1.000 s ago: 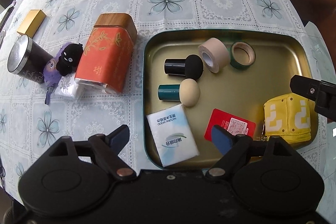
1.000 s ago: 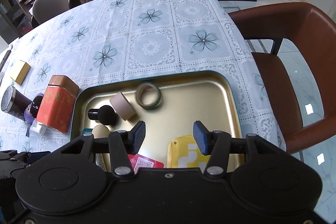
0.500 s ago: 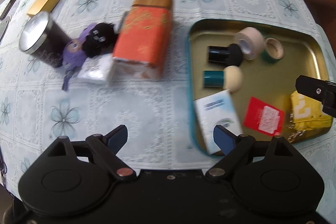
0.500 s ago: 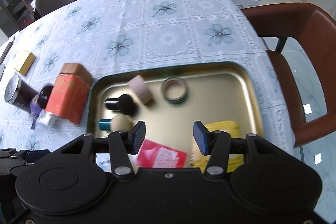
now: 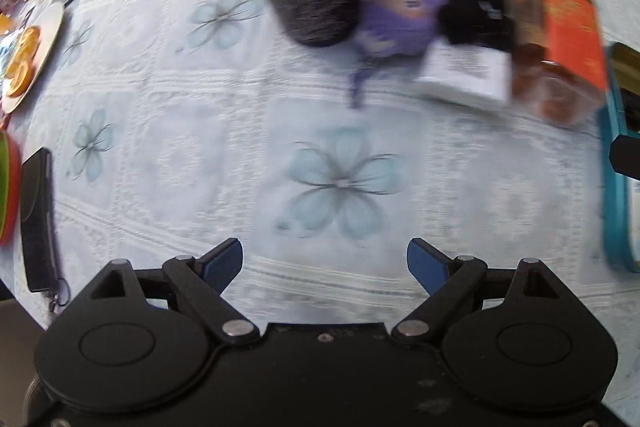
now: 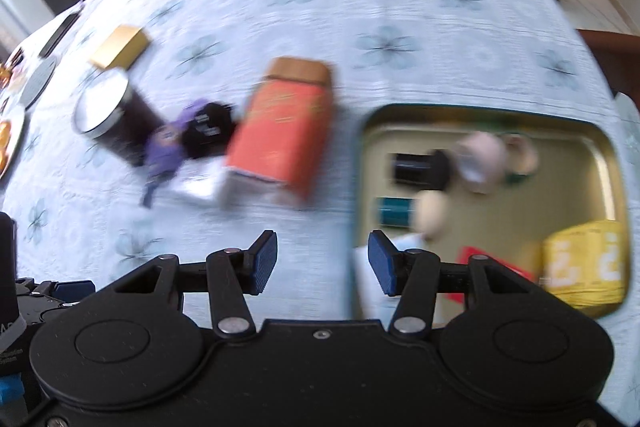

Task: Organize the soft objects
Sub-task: 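Move the right gripper to the white plastic bag and grasp it, then grasp the black plush keychain with the left gripper while the right gripper holds the bag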

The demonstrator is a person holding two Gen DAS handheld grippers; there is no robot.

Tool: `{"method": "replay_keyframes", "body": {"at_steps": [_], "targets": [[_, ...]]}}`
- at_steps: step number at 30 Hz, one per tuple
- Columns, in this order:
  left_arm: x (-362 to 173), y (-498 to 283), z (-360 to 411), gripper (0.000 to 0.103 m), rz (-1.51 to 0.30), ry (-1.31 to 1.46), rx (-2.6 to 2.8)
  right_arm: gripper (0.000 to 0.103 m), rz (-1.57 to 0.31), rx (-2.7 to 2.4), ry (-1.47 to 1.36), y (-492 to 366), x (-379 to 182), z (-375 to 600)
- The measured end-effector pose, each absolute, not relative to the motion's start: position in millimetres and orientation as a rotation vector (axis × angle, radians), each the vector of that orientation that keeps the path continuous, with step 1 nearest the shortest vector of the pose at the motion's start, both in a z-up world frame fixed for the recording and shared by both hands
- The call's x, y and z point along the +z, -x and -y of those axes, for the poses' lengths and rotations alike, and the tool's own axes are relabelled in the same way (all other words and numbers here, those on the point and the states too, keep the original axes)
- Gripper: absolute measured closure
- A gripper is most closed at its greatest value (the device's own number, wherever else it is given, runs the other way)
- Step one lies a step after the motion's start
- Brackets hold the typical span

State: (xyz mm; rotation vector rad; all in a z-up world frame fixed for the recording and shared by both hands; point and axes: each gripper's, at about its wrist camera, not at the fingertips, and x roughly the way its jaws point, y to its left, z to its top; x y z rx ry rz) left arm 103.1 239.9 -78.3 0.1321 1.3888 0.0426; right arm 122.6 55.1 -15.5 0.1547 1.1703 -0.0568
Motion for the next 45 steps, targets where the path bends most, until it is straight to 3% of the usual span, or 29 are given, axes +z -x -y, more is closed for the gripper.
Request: {"method": "replay_keyframes", "body": {"at_steps": [12, 14, 23, 38, 45], "targets": [[-96.6, -122.0, -336.7, 0.014, -1.410, -0.144, 0.085, 0.051, -1.155, -0.124, -0.174, -167.0, -61.9, -132.4], [-100.0, -127.4, -346.0, 0.014, -1.412, -0.137, 0.089, 0.046, -1.149, -0.168, -0.148, -174.6, -66.7, -138.1], [-104.0, -142.5, -362.8, 0.014, -1.411, -0.129, 0.073, 0.045, -1.179, -0.221, -0.121, -196.8, -85.9, -151.7], [-64.5, -173.1, -272.8, 0.014, -1.305, -0.154, -0.132, 0.049, -1.306, -0.102, -0.178, -122.2, -69.8, -120.8], [-41.1, -194.4, -221.7, 0.014, -1.264, 0.043, -0.066, 0.049, -1.316, -0.109, -0.218, -98.1, -66.1, -102.0]]}}
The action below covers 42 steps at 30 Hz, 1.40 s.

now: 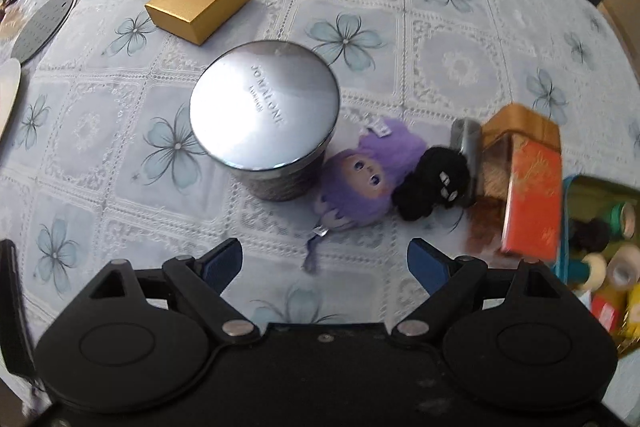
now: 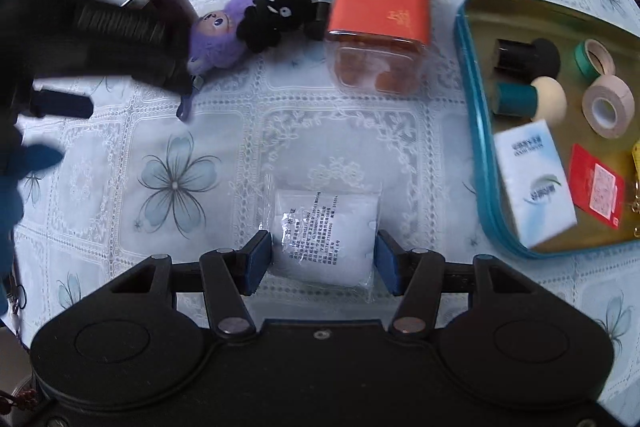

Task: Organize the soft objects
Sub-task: 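Grasp the black plush keychain with the left gripper while the right gripper holds the bag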

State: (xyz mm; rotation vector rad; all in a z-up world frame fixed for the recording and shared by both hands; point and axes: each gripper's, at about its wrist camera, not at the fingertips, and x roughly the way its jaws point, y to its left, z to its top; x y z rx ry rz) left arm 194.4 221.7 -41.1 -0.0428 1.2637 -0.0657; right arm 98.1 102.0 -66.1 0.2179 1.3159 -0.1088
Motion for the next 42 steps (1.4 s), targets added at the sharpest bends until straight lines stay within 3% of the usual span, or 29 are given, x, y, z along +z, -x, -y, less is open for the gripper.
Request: {"method": "replay_keyframes", "body": {"at_steps": [5, 13, 15, 23, 26, 27, 35, 42], "targets": [[-40.2, -219.9, -197.4, 0.014, -1.255, 0.229, 0.084, 0.049, -1.298, -0.105, -0.234, -91.2, -60.5, -89.0], [-64.2, -245.1, -164.1, 0.014, -1.296, 0.229, 0.236, 0.049, -1.276, -0.055, -0.199, -79.7, -54.0, -72.1], [-74.2, -240.6, -166.9, 0.009, -1.324, 0.228, 0.249, 0.049, -1.269, -0.036, -0.184, -77.8, -52.0, -67.9], [-85.8, -198.4, -192.2, 0.008, -1.419, 0.212, 0.195, 0.049, -1.251, 0.027, -0.151, -75.4, -46.0, -56.9], [-87.3, -177.9, -203.8, 0.010, -1.443, 0.126, 0.196, 0.049, -1.250, 0.038, -0.150, -75.4, -46.0, -53.9], [-88.3, -170.7, -208.8, 0.015, -1.446, 0.091, 0.208, 0.049, -1.248, 0.039, -0.149, -75.1, -45.9, -53.7], [-82.0, -131.8, -261.1, 0.016, -1.433, 0.005, 0.203, 0.049, -1.238, 0.025, -0.156, -73.2, -45.0, -55.5], [-64.6, -142.5, -236.4, 0.008, -1.344, 0.035, -0.003, 0.049, -1.233, 0.013, -0.145, -71.7, -41.3, -66.6]]}}
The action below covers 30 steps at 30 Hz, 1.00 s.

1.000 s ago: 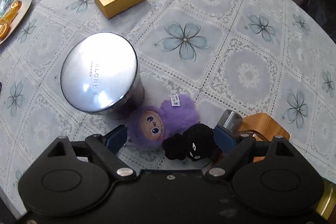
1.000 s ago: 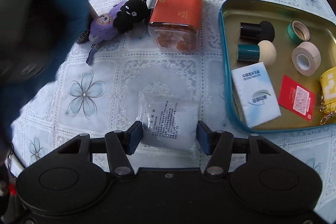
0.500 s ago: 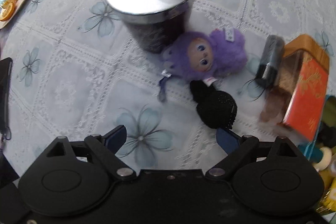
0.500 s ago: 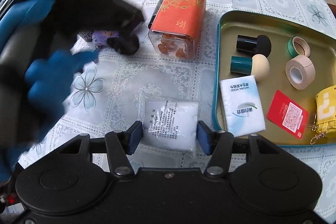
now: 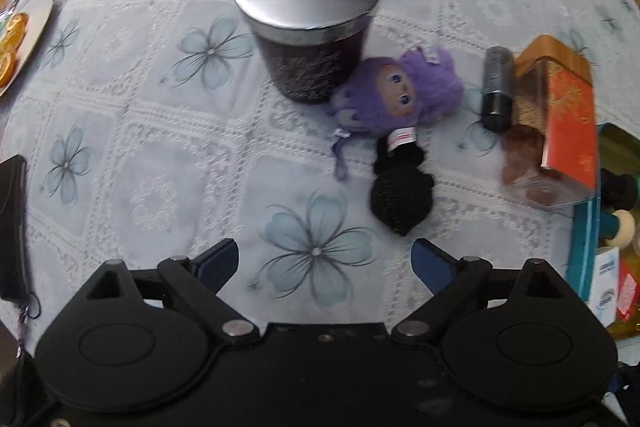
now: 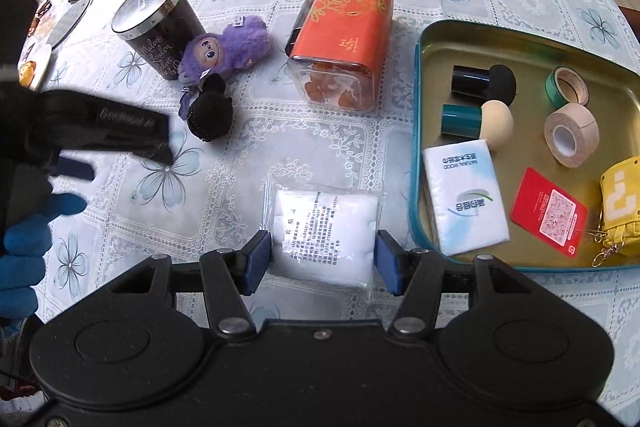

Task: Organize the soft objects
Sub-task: 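Grasp the black plush keychain with the left gripper while the right gripper holds the bag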

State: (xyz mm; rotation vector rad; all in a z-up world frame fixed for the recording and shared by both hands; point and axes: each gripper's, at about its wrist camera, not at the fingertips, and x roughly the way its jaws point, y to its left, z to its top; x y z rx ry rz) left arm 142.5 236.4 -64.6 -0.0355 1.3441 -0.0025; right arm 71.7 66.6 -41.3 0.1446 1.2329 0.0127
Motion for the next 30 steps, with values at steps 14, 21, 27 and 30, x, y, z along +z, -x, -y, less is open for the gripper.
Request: {"method": "replay_keyframes", "body": {"at_steps": [14, 21, 27, 30], "targets": [[-90.6, -168.7, -221.6, 0.073, -1.360, 0.005, -0.018, 0.049, -1.204, -0.033, -0.174, -61.6, -32.8, -64.1], [-70.8, -146.6, -245.3, 0.077, -1.353, 0.036, 0.013, 0.049, -1.180, -0.003, -0.173, -64.0, -23.3, -48.8], [-40.6, -120.4, -222.8, 0.090, -1.294, 0.003, 0.000, 0.049, -1.138, 0.029, -0.174, -65.9, -8.4, -25.7], [-28.8, -115.1, -200.0, 0.095, -1.277, 0.016, -0.051, 0.049, -1.114, 0.028, -0.183, -66.3, -1.3, -7.0]]}}
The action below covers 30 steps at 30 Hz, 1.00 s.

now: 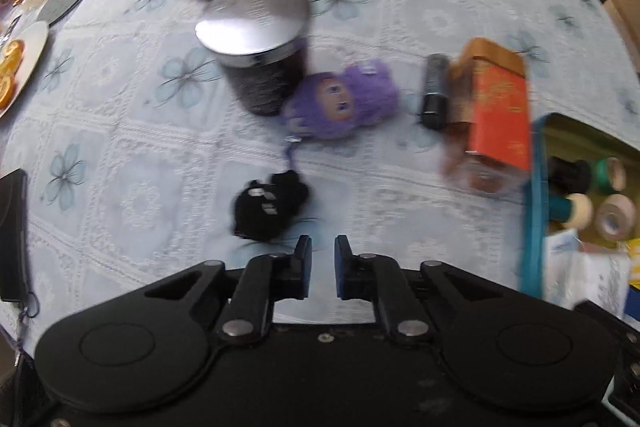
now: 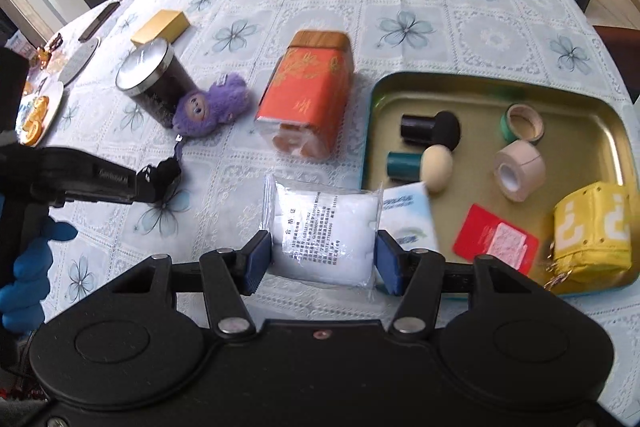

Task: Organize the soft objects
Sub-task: 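Grasp the black plush keychain with the left gripper while the right gripper holds the bag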

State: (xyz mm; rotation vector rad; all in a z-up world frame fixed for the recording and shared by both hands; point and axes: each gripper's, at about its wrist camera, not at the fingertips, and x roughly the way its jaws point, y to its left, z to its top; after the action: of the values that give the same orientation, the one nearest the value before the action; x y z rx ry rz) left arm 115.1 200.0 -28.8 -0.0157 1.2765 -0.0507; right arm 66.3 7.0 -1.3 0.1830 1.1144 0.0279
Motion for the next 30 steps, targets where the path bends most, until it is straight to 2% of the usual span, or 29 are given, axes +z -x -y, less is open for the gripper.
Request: {"method": "replay_keyframes", "body": {"at_steps": [2, 4, 5, 6, 10, 17, 23, 30], "targets": [[-22.0, -112.0, -185.7, 0.094, -1.269, 0.027, -0.079, 0.049, -1.100, 0.026, -0.190, -65.9, 3.2, 5.3], [-20.2, -110.7, -176.7, 0.081, -1.253, 0.017, -0.072, 0.049, -1.086, 0.030, -0.196, -65.1, 7.8, 17.4], [-20.8, -110.2, -176.1, 0.062, -1.245, 0.005, -0.046, 0.049, -1.079, 0.030, -0.200, -65.0, 9.8, 22.2], [-23.0, -110.0, -177.8, 0.053, -1.235, -0.009, -0.001, 0.049, -1.072, 0.032, -0.202, -65.2, 11.6, 27.0], [-33.9, -119.6, -209.8, 0.051, -1.244, 0.016, 0.115, 0.049, -1.059, 0.028, -0.200, -66.5, 14.5, 31.0], [-48.1, -137.5, -272.3, 0.037, -1.269, 0.033, 0.201, 0.049, -1.064, 0.023, -0.214, -66.8, 11.0, 10.4], [-65.6, -146.2, -270.6, 0.027, -1.287, -0.001, 0.069, 0.049, -1.086, 0.006, -0.220, -69.9, 2.5, -23.4], [-88.8, -154.4, -249.8, 0.024, -1.291, -0.115, -0.047, 0.049, -1.092, -0.037, -0.245, -69.6, -4.1, -51.8]]}}
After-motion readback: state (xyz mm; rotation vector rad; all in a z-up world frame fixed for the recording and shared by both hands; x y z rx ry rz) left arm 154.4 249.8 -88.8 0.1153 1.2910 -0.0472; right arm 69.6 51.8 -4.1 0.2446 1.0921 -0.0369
